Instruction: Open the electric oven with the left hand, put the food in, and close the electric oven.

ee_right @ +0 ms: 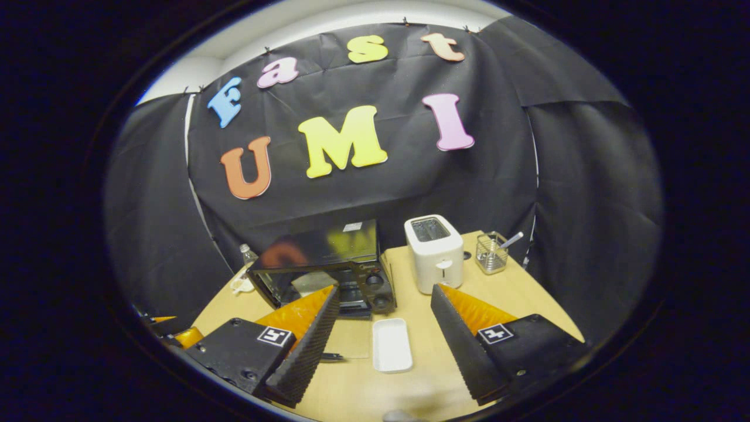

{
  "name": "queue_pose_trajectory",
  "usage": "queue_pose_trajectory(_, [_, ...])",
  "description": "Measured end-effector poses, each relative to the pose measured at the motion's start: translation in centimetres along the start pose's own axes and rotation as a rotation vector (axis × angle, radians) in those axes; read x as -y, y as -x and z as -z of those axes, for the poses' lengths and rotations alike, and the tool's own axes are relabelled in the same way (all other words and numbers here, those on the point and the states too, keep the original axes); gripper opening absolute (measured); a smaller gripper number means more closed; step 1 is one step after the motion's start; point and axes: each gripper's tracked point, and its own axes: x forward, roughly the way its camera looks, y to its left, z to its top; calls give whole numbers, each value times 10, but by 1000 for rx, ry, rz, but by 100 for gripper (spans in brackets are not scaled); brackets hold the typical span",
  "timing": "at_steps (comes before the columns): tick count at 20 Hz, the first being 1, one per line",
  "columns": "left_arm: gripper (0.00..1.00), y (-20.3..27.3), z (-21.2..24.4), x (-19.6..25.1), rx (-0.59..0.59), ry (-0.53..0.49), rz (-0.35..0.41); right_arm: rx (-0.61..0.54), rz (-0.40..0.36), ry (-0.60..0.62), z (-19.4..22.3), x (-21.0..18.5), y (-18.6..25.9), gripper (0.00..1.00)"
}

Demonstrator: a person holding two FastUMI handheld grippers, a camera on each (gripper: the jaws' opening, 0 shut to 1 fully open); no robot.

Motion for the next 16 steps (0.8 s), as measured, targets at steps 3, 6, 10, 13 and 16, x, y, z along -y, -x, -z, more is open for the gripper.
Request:
queue_pose_trajectory(3, [96, -19, 28, 27, -49, 2, 8, 15, -14, 38, -15, 17, 19, 100])
queue_pose_trajectory(6, [96, -41, 67, 58, -126, 19, 35, 18, -27, 77, -23, 28, 29, 100])
queue_pose_trajectory(10, [96, -64, 108, 89, -204, 10, 57, -1, -40, 100, -23, 41, 40, 100])
queue_pose_trajectory(13, [96, -82, 125, 109, -246, 9, 79, -29, -28, 102, -15, 56, 42, 100])
queue_pose_trajectory(16, [96, -99, 140, 115, -279, 2, 85, -55, -9, 92, -8, 70, 43, 100])
